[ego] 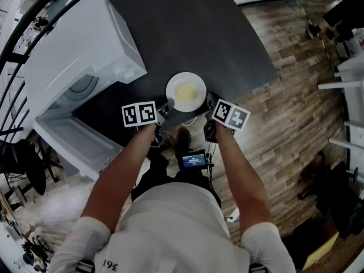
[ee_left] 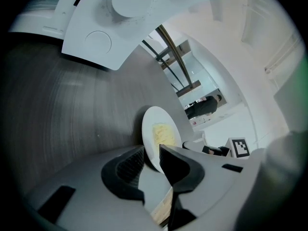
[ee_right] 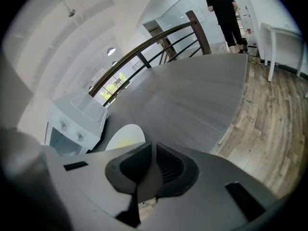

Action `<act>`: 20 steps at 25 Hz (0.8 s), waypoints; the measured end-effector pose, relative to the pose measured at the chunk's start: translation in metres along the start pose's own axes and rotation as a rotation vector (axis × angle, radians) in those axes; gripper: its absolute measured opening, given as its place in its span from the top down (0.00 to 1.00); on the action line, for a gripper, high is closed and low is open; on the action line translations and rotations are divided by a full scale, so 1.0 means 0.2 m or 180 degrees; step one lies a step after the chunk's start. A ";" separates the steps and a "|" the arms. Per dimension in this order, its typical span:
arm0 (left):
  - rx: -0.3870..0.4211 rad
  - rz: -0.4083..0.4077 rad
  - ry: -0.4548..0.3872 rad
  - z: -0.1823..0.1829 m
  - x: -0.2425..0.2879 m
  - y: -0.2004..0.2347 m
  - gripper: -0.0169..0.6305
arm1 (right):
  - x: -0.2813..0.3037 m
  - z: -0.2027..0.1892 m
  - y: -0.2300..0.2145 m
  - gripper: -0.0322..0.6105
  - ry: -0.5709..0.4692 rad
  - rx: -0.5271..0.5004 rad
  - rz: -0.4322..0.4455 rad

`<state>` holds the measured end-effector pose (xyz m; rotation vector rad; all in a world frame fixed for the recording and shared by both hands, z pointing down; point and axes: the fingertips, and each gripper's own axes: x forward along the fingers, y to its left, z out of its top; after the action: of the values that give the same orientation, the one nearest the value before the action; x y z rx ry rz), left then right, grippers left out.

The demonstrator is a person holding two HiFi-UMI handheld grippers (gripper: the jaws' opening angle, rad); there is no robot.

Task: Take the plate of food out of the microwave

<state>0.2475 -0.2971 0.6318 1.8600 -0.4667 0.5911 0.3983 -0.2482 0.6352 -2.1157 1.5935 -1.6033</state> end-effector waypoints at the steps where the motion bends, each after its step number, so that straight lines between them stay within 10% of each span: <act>1: 0.0029 0.0006 -0.0017 0.01 0.00 0.00 0.85 | 0.00 0.00 0.00 0.93 -0.0001 -0.0005 0.0007; 20: 0.0439 0.0094 -0.0259 0.08 -0.10 0.00 0.79 | -0.02 0.05 -0.02 0.93 -0.0090 0.0067 -0.0014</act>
<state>0.2346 -0.3124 0.6159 2.0173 -0.5187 0.5814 0.4080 -0.2490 0.6299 -2.1233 1.5576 -1.5772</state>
